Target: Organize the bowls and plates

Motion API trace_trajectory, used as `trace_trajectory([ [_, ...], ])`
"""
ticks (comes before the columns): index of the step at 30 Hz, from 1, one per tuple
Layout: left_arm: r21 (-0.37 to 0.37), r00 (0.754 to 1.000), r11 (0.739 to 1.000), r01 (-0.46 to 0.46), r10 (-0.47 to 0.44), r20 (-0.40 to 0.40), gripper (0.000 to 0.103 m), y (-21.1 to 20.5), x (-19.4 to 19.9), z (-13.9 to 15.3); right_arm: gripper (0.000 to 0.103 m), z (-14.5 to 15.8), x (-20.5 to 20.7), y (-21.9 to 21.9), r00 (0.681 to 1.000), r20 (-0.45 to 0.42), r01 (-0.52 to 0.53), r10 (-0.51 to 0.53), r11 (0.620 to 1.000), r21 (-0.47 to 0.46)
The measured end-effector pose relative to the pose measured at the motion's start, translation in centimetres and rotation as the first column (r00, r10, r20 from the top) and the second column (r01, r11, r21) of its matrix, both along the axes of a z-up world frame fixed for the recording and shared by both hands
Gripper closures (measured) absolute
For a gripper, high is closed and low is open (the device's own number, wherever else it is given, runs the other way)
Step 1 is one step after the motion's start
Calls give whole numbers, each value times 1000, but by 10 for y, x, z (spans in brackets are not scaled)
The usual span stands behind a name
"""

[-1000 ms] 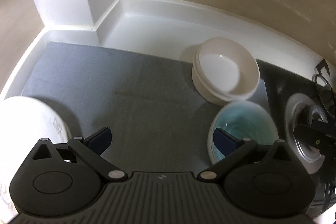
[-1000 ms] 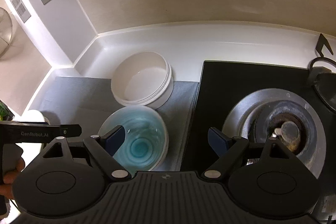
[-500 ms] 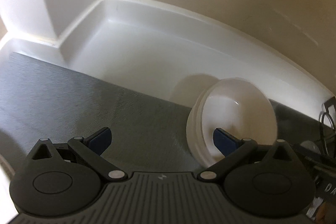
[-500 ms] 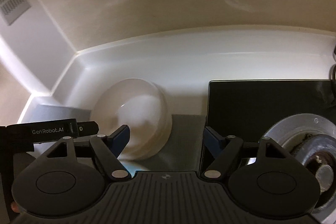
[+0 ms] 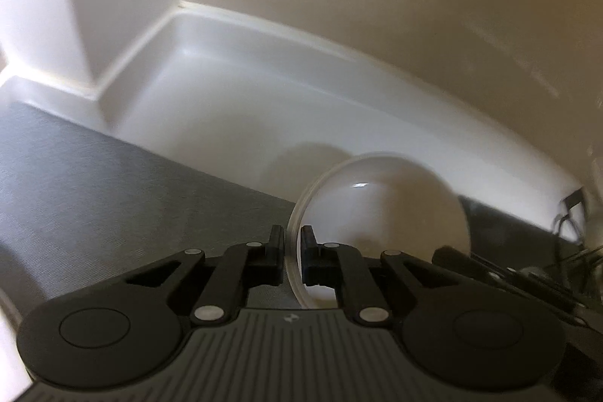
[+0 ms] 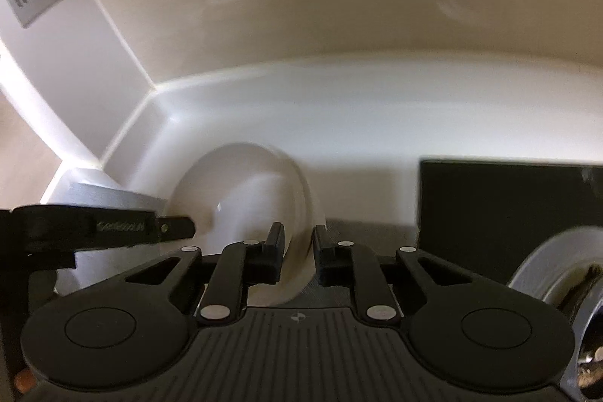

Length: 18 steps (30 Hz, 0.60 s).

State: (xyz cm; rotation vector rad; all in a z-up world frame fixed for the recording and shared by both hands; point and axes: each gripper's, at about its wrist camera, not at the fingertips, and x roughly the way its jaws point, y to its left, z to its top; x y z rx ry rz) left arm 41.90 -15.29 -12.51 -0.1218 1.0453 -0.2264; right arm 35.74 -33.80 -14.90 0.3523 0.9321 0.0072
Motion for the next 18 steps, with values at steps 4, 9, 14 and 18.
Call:
trace_trajectory([
  [4, -23, 999, 1000, -14, 15, 29, 96, 28, -25, 29, 87, 20, -8, 12, 998, 35, -55, 53, 997, 56],
  [9, -7, 999, 1000, -2, 2, 36, 96, 54, -66, 44, 88, 45, -27, 44, 981, 77, -184, 179, 981, 66],
  [14, 13, 998, 998, -59, 59, -1, 96, 73, -91, 37, 88, 50, -36, 73, 965, 86, -252, 249, 968, 21],
  [18, 18, 995, 995, -99, 99, 0, 93, 81, -89, 32, 87, 49, -31, 73, 976, 76, -200, 202, 979, -38],
])
